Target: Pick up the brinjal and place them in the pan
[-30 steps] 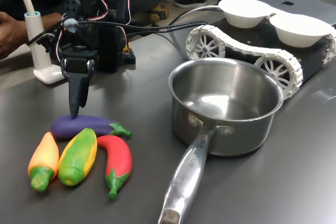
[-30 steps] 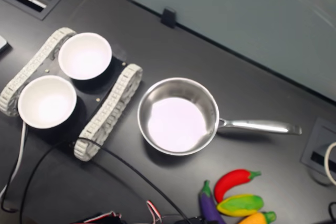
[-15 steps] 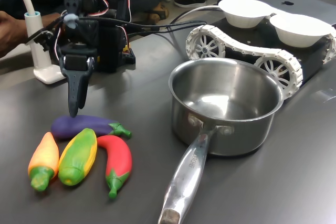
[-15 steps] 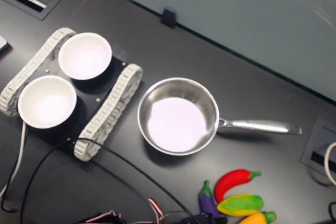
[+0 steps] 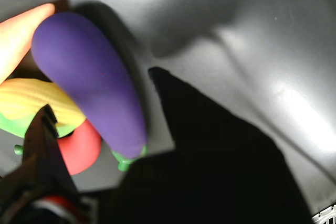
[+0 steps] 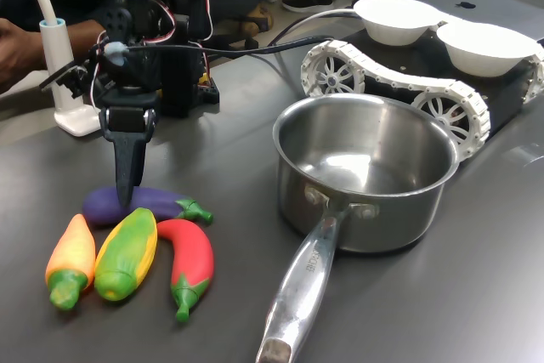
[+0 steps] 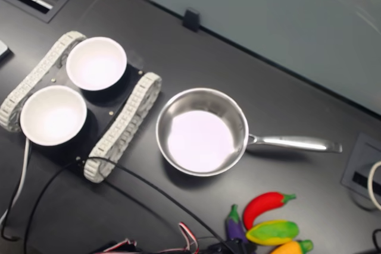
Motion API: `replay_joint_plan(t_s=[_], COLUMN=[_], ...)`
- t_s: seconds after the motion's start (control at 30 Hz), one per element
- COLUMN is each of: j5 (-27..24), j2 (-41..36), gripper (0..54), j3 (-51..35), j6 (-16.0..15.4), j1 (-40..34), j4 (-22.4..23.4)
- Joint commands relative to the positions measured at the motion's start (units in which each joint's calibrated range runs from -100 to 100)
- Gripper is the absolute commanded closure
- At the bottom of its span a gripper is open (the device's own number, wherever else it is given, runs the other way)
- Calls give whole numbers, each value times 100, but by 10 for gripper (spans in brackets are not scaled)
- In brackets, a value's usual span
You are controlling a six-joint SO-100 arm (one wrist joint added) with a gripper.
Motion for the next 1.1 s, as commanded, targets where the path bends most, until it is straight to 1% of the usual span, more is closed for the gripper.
replay_joint_plan(t_s=[0.0,0.07,0.27,0.47,0.57,0.67,0.77,0.97,1.07], j5=[-34,-10,20,112,166,176,225,313,313], j2=[176,353,792,1205,1374,1509,1526,1458,1458], gripper=[233,242,241,273,303,311,352,471,517], j3=[-626,-735,-1080,-1380,-1516,-1634,-1643,-1543,-1543], j6=[40,24,-77,-220,-279,-287,-313,-380,-388], j1=[-145,-156,-179,-190,-225,-225,-213,-202,-179], j4=[-138,-87,16,221,383,502,570,673,673])
